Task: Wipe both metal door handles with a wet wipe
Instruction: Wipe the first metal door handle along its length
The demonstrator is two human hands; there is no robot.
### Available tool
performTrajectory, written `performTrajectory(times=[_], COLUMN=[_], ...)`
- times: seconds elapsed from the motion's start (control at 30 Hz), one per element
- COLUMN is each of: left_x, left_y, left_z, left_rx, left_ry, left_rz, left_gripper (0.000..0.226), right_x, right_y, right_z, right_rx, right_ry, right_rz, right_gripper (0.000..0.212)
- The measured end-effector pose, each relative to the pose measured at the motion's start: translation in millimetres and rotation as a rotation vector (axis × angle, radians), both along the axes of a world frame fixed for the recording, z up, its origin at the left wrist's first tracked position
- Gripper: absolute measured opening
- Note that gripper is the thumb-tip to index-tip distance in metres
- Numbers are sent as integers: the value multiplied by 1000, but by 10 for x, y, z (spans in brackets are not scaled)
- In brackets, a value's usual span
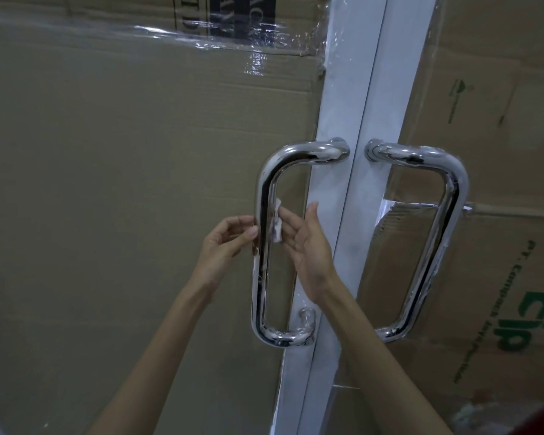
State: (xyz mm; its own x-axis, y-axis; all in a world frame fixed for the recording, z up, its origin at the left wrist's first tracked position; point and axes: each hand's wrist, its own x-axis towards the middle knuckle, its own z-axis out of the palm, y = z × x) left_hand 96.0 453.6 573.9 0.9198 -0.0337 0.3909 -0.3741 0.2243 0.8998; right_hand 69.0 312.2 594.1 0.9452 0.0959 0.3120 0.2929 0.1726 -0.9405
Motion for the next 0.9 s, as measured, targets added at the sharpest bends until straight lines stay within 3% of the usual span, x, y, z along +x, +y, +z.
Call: performTrajectory(times=[0.13,0.23,0.33,0.5,0.63,0.8,0.9], left_x=[24,24,28,22,-46,-330,-364], left_y=[32,30,22,43,111,162,196], left_z=[2,-3,4,29,60,-11,-34], left_rx=[-30,-28,-20,33,69,72,-43], left_ry=[3,-16,-29,-25,3,142,131], left_rz=[1,7,9,3,27,-208,-140], left_gripper=[16,15,14,14,6,31,21], right_x=[-20,-111,-124,-18,-104,-177,-173], right_y=[72,38,31,72,151,265,288], right_z=[-96,-481,-574,-134,-136,-305,-243], right_rx=[-7,-123,-161,40,-20,-54,-49], right_ry=[-63,37,-12,-219,-383,-334,-283], right_rz=[-33,-82,-202,-331,-403,-358,-255], right_gripper=[69,40,20,26,21,20,23])
